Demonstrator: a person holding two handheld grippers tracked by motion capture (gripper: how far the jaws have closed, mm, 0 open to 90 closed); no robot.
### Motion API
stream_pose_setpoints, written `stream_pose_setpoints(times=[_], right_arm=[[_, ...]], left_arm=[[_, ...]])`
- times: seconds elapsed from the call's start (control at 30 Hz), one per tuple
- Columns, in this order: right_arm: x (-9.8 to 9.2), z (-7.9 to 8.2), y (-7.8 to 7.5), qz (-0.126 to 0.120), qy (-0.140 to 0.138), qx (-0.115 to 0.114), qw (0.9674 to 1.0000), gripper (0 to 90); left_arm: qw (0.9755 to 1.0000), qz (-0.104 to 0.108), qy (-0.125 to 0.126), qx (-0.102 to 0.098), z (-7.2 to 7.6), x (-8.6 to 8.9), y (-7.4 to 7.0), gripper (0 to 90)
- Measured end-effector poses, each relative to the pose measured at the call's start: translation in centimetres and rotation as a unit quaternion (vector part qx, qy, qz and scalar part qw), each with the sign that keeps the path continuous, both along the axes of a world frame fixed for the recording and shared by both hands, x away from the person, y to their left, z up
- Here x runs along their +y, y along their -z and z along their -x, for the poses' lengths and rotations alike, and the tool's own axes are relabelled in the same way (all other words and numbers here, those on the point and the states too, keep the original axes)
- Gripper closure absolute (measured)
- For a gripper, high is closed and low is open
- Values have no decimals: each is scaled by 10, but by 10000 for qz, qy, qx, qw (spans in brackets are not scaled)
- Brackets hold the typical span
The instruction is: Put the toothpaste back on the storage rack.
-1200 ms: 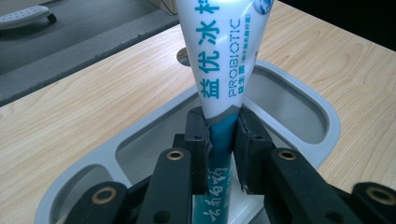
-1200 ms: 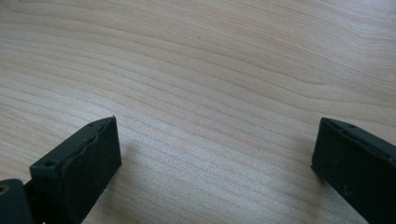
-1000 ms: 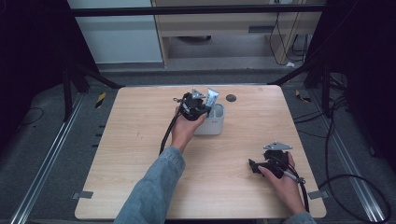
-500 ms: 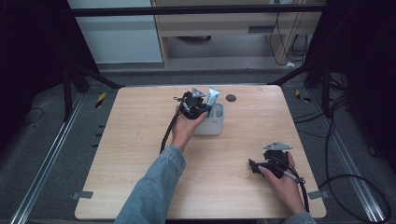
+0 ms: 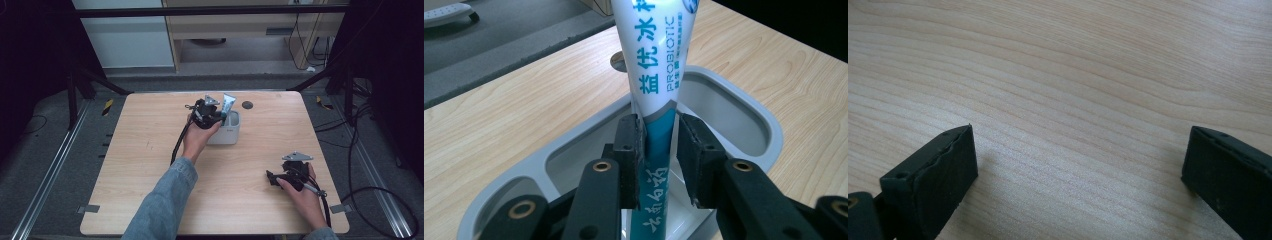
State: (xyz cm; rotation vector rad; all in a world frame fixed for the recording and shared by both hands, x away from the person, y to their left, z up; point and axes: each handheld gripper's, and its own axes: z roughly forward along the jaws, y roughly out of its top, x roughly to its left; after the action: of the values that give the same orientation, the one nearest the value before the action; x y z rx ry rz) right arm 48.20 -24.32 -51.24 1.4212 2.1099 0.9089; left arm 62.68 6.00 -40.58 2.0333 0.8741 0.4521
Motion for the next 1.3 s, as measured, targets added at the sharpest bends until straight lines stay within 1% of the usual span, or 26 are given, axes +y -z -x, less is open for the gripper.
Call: stream_pose_setpoints(times=[0.1, 0.27, 0.3, 0.4, 0.47, 0.57, 0.63, 0.83, 0.9, 0.93, 0.97, 1.0, 1.03, 1.07, 1.17, 1.27, 1.3], right_arm=[[0, 0, 0, 0, 0, 0, 10000, 15], [0, 0, 0, -4, 3, 3, 10000, 15], [0, 0, 0, -4, 3, 4, 10000, 16], [0, 0, 0, -3, 3, 3, 10000, 16], [0, 0, 0, -5, 5, 4, 10000, 16], [0, 0, 0, -6, 4, 4, 10000, 16], [0, 0, 0, -6, 4, 4, 10000, 15], [0, 0, 0, -8, 5, 4, 10000, 15], [0, 0, 0, -7, 4, 4, 10000, 15], [0, 0, 0, -7, 4, 4, 10000, 15], [0, 0, 0, -7, 6, 5, 10000, 16], [0, 0, 0, -8, 6, 5, 10000, 16], [0, 0, 0, -6, 6, 5, 10000, 16], [0, 0, 0, -6, 6, 5, 10000, 16], [0, 0, 0, -5, 5, 5, 10000, 15], [0, 0, 0, -5, 4, 4, 10000, 15], [0, 0, 0, -6, 6, 4, 10000, 16]], left_arm=[[10000, -36, 3, -56, 3, 0, -1, 687], [9999, -15, 14, -120, 9, 2, -5, 667], [9999, -52, 32, -139, 10, 3, -6, 663], [9998, 13, 40, -205, 13, 3, -10, 650], [9997, -4, 76, -230, 15, 3, -12, 645], [9994, -115, 76, -319, 19, 2, -15, 618], [9993, -154, 114, -324, 22, 2, -17, 595], [9990, -192, 149, -368, 29, 4, -19, 543], [9990, -174, 142, -388, 32, 4, -21, 502], [9989, -191, 147, -403, 34, 4, -21, 502], [9988, -197, 142, -420, 35, 3, -22, 473], [9988, -198, 154, -425, 36, 3, -23, 473], [9988, -195, 180, -410, 38, 2, -23, 441], [9987, -221, 201, -413, 39, 2, -24, 441], [9986, -270, 288, -365, 42, -1, -23, 394], [9983, -386, 326, -304, 46, -4, -22, 295], [9983, -391, 321, -284, 47, -5, -22, 228]])
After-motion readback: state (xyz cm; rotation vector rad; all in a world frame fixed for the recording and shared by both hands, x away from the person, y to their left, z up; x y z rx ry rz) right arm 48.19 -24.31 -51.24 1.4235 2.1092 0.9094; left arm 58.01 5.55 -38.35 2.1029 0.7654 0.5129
